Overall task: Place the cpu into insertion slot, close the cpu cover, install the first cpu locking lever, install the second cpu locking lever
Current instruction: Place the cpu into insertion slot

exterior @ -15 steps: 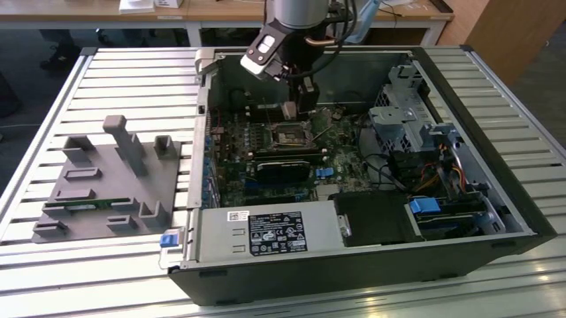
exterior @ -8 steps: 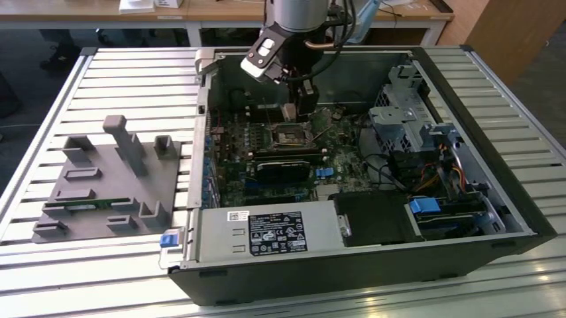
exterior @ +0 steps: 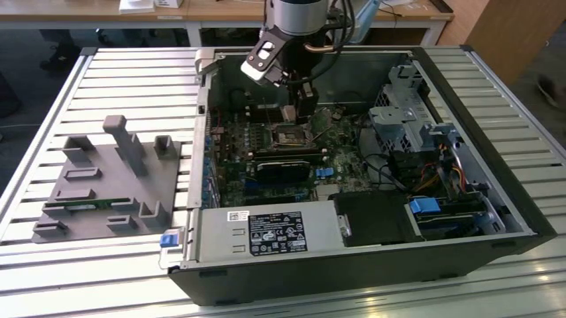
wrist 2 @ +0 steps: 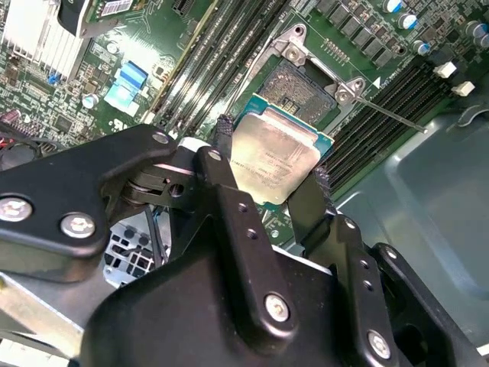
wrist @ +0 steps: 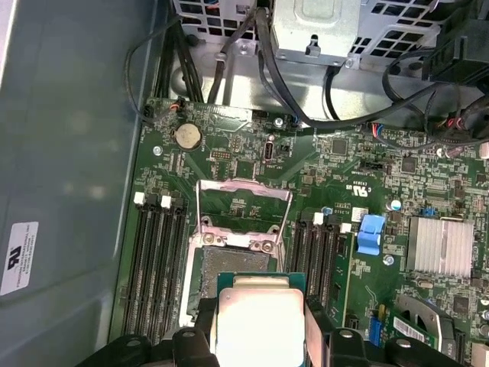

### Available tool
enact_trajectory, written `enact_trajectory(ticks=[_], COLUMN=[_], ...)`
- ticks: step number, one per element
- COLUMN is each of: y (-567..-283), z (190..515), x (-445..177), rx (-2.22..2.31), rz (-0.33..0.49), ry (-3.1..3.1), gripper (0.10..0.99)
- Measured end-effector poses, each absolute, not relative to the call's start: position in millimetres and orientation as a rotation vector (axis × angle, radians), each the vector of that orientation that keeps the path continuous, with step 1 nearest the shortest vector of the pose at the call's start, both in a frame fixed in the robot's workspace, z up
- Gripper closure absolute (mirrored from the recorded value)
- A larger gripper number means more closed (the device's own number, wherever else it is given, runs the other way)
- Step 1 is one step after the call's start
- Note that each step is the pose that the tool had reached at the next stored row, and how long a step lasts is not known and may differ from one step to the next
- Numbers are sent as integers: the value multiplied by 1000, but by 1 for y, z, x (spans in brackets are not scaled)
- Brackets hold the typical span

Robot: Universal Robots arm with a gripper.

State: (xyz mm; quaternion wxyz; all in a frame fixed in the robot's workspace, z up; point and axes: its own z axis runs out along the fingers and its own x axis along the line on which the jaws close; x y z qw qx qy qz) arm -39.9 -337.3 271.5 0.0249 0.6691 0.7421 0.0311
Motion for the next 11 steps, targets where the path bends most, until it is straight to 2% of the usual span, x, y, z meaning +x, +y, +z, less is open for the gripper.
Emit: enact_trajectory(ticks=[11], y=[-337], z=[267], x=[-40], rx=[2069], rz=[96], ry=[2295], gripper=[549])
